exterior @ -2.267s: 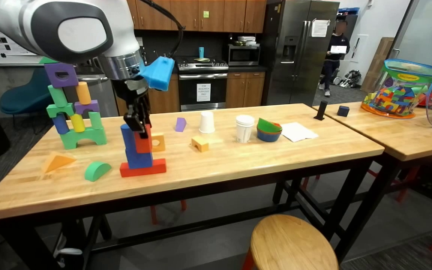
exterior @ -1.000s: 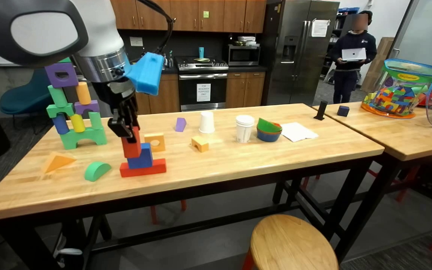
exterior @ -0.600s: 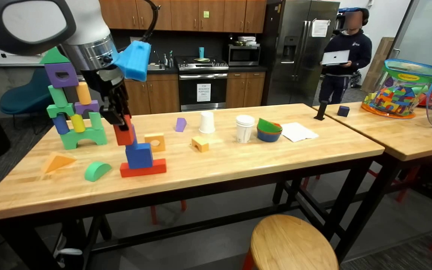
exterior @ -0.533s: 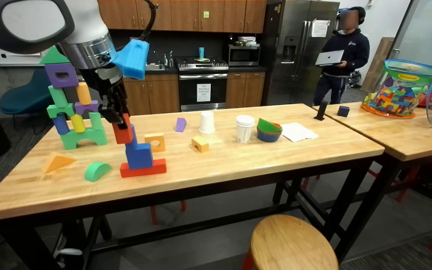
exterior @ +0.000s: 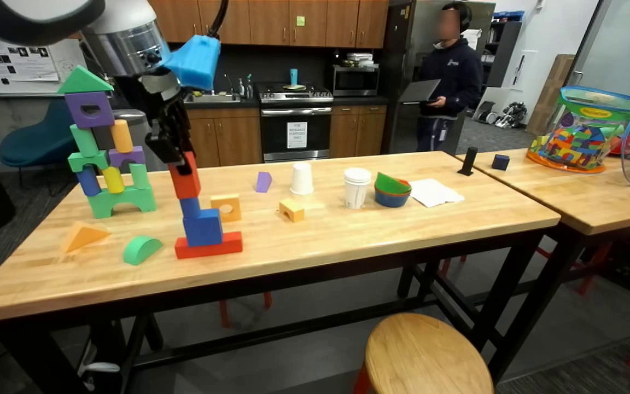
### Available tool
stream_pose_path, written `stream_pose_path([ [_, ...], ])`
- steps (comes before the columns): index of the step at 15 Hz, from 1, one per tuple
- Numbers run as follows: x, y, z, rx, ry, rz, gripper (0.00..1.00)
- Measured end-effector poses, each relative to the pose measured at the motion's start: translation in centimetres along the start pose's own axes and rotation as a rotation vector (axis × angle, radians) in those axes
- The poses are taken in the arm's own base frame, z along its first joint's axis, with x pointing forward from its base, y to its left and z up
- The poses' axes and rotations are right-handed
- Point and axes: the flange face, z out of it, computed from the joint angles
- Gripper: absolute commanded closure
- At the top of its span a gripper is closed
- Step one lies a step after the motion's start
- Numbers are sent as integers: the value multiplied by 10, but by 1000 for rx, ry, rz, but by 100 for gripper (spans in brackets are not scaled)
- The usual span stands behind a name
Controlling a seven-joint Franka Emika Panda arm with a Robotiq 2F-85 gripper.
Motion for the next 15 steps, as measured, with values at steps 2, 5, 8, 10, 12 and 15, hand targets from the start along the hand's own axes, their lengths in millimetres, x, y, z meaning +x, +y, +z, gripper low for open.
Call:
stream_pose_path([
  [2,-9,-8,-14,27,-20,5,81],
  [5,-16,-14,-26,36,-33,14,81],
  [8,-12,-10,-24,37,-31,7,81],
  [10,-8,-5,-19,42,-26,-4,56],
  [12,-6,-4,-17,46,-23,-8,56],
  [15,-8,-5,-17,46,-23,-5,56],
])
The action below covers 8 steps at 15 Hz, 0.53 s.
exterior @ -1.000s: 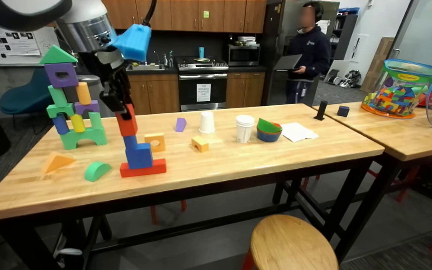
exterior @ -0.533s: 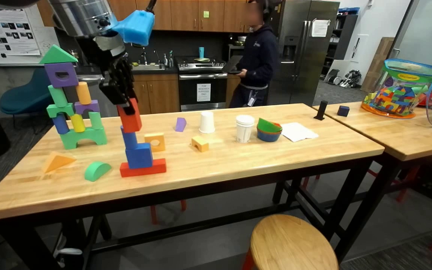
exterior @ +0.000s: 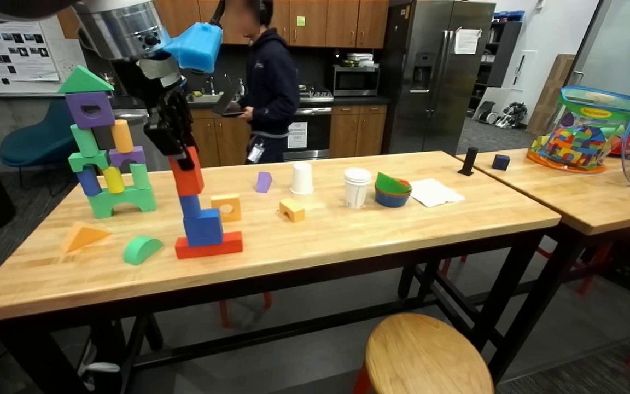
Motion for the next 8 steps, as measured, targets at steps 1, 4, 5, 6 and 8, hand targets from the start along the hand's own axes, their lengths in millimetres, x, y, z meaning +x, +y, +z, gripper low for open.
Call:
stream_pose_path([
  [1,0,0,0,0,0,0,56],
  [4,0,0,0,0,0,0,81],
  [5,0,0,0,0,0,0,81],
  [6,0,0,0,1,1,0,81],
  [8,0,0,2,3,2,1,81],
])
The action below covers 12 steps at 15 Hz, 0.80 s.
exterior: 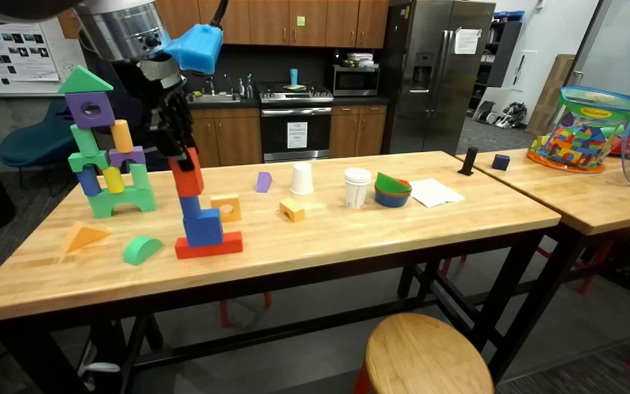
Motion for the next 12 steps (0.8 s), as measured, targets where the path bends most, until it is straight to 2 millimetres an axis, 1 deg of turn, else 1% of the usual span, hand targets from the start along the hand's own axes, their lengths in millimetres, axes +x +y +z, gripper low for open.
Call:
stream_pose_path([
  [4,-5,7,0,-3,-3,7,81],
  [9,-15,26,-7,-11,-29,27,81],
  [12,-12,40,-4,-6,-34,38,81],
])
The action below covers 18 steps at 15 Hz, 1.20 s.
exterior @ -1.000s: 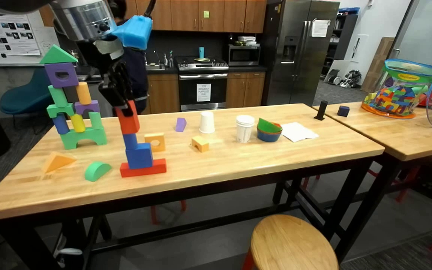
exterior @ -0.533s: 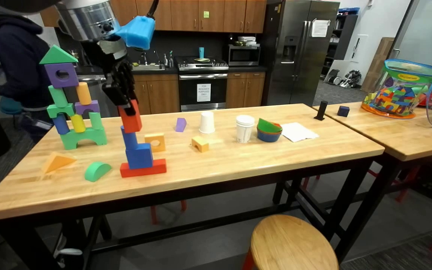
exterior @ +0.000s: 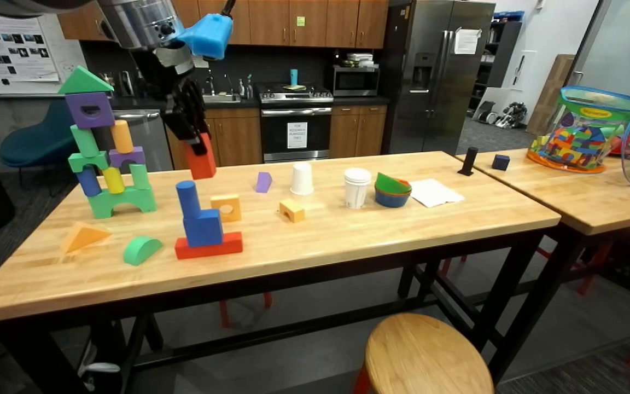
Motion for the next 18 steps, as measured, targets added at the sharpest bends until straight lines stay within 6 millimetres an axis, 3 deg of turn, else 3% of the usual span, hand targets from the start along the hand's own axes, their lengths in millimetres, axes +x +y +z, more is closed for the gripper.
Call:
stream_pose_path([
  [8,23,58,14,10,-10,6,81],
  [18,11,111,24,-12,-24,93,81],
])
